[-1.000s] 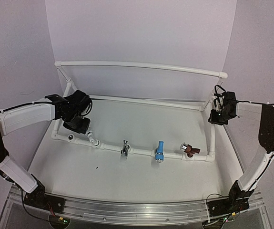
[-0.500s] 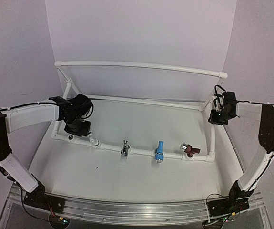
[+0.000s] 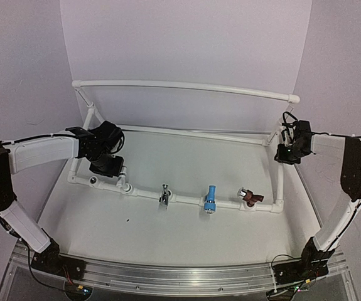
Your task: Install the water faucets
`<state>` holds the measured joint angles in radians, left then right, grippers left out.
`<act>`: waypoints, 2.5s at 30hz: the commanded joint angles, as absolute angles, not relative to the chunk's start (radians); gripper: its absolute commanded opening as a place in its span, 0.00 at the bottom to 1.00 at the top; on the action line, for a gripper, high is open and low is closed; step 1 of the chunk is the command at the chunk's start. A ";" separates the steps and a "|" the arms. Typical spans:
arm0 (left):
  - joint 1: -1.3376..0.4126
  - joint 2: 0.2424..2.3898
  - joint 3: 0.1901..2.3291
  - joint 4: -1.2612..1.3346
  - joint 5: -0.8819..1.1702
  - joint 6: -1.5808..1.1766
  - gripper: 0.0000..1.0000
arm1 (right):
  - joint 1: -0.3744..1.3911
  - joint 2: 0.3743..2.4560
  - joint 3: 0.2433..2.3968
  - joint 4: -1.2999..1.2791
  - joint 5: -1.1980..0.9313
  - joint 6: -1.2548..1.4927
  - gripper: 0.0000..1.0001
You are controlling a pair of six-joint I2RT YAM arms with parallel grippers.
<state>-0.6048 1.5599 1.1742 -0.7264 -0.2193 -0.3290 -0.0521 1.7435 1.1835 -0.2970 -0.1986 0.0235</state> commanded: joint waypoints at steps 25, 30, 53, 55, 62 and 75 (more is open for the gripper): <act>-0.775 1.648 1.335 -0.740 -0.209 -0.178 0.00 | -0.061 1.734 1.182 -0.337 -0.172 -0.092 0.00; -0.826 1.648 1.327 -0.787 -0.220 -0.188 0.00 | -0.061 1.741 1.187 -0.337 -0.171 -0.091 0.00; -0.882 1.547 1.176 -0.924 -0.238 -0.305 0.00 | -0.066 1.752 1.193 -0.337 -0.168 -0.084 0.00; -0.883 1.517 1.154 -0.927 -0.249 -0.317 0.00 | -0.067 1.753 1.194 -0.337 -0.170 -0.083 0.00; -0.877 1.447 1.101 -0.929 -0.295 -0.351 0.00 | -0.069 1.755 1.199 -0.337 -0.176 -0.080 0.00; -0.839 1.422 1.067 -0.829 -0.169 -0.321 0.00 | -0.069 1.746 1.198 -0.338 -0.176 -0.080 0.00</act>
<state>-0.8452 1.4479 1.0832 -0.8738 -0.2001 -0.3344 -0.0563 1.7439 1.1835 -0.2977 -0.2066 0.0238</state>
